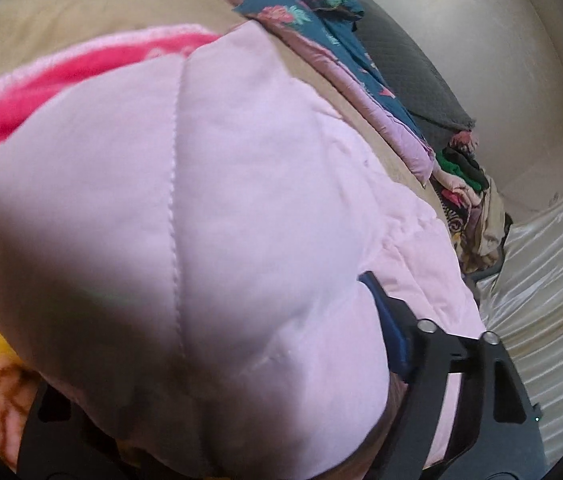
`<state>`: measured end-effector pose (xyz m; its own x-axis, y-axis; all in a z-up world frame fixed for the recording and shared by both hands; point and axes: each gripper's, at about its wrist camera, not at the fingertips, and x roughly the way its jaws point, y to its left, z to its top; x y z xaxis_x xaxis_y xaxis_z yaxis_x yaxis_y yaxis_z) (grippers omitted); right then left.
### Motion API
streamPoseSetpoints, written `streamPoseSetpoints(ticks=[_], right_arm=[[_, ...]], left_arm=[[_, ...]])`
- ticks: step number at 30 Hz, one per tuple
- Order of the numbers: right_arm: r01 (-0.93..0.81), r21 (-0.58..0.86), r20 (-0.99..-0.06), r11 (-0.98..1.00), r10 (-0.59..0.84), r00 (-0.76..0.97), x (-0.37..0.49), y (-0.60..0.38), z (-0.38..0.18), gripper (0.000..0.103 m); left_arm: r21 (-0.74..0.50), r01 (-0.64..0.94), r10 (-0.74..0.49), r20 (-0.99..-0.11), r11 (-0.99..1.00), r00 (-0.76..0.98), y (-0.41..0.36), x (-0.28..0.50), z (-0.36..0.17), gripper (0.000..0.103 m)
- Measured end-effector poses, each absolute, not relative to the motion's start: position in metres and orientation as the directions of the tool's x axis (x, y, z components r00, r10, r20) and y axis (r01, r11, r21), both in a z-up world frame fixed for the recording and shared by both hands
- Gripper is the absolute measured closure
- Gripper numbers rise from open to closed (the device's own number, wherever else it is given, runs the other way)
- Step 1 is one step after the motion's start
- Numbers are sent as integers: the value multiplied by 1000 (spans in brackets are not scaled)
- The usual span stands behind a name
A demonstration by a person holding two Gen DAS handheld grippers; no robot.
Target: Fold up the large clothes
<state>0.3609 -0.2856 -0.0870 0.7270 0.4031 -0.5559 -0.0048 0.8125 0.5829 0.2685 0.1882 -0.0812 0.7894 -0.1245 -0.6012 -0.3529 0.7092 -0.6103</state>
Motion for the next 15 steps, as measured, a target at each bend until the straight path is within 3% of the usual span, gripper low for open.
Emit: streamPoseSetpoints(ticks=[15], right_arm=[[-35, 560, -548, 828, 402, 734, 358, -281, -79, 53]], left_arm=[[-504, -319, -70, -612, 803, 788, 176, 286, -75, 56]])
